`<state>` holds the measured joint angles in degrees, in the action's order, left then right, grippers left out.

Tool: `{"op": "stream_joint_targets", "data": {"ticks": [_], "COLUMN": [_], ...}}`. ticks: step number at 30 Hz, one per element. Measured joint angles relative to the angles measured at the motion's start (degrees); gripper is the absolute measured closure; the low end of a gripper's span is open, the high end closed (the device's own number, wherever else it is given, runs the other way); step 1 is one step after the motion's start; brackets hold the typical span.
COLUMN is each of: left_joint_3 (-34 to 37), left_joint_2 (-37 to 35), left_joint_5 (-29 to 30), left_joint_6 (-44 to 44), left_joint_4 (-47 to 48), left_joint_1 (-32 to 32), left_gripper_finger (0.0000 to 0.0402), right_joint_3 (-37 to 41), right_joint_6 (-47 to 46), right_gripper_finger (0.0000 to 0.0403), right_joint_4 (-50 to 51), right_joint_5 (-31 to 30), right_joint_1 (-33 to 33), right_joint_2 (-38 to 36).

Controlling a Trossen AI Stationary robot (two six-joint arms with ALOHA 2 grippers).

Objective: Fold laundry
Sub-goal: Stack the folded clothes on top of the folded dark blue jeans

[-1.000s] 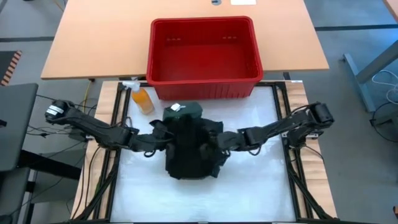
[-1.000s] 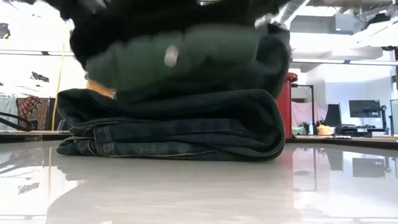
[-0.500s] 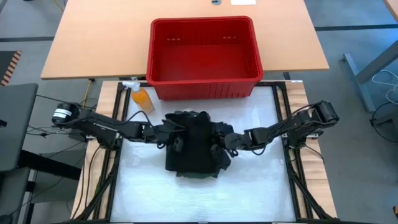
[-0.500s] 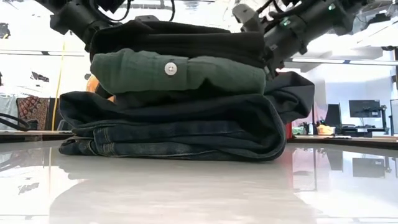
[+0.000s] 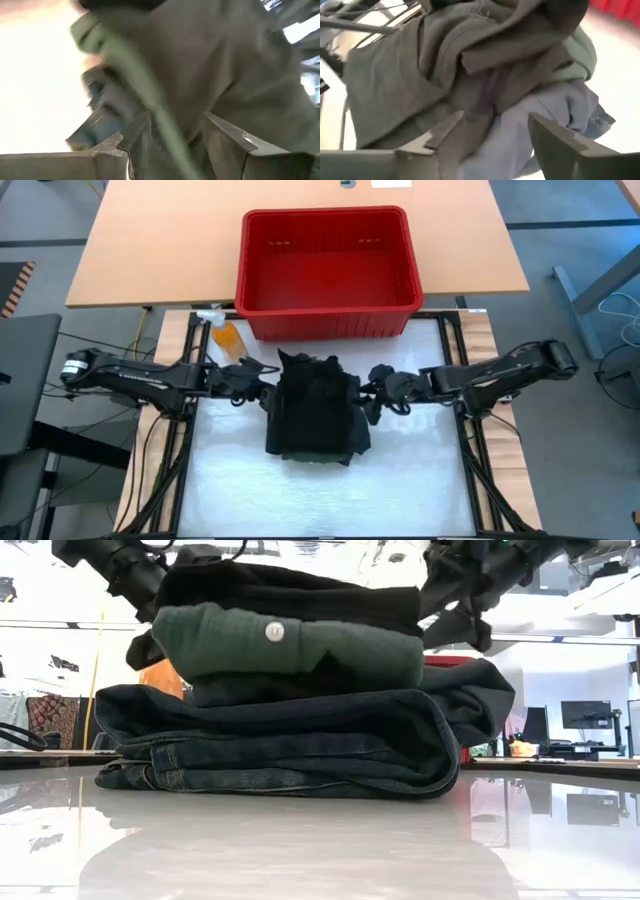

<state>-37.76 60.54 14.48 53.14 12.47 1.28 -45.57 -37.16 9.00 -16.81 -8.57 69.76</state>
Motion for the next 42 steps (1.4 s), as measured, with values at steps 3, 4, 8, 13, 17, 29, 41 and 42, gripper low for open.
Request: {"op": "stream_joint_targets", "data": {"ticks": [3, 4, 8, 13, 17, 29, 41, 42], "left_joint_3": [0.00, 0.00, 0.00, 0.00, 0.02, 0.00, -0.15, -0.17], "left_joint_2": [-1.38, -1.57, -2.23, -2.61, -1.83, 22.79, 32.60, 32.60], "left_joint_5": [-1.53, -2.33, -2.16, 5.64, 18.78, 24.24, 27.87, 27.99], "left_joint_6": [1.82, 2.33, 1.53, -2.88, -10.50, -41.17, -20.85, -19.99], "left_joint_4": [5.59, 6.32, 5.81, -0.52, -10.78, -50.77, -40.37, -39.57], "left_joint_1": [0.03, 0.05, 2.40, 8.84, 15.90, 26.72, 25.03, 25.03], "left_gripper_finger": [0.0241, 0.0241, 0.0241, 0.0241, 0.0242, 0.0242, 0.0242, 0.0242], "right_joint_3": [0.01, 0.01, 0.01, -0.06, 0.03, 0.00, -0.17, -0.15], "right_joint_6": [0.39, 0.58, 5.15, 13.67, 18.40, 14.48, 13.18, 13.18], "right_gripper_finger": [0.0147, 0.0141, 0.0134, 0.0133, 0.0133, 0.0133, 0.0133, 0.0133], "right_joint_4": [3.11, 3.04, -7.41, -29.62, -44.97, -57.22, -50.40, -50.47], "right_joint_5": [2.89, 3.27, 2.55, 1.98, 1.90, 3.15, -3.51, -3.38], "right_joint_1": [0.82, 0.80, -0.99, -3.13, -1.50, 6.92, 1.87, 1.97], "right_joint_2": [-2.55, -3.34, -4.02, 4.61, 14.99, 33.24, 35.34, 35.33]}}
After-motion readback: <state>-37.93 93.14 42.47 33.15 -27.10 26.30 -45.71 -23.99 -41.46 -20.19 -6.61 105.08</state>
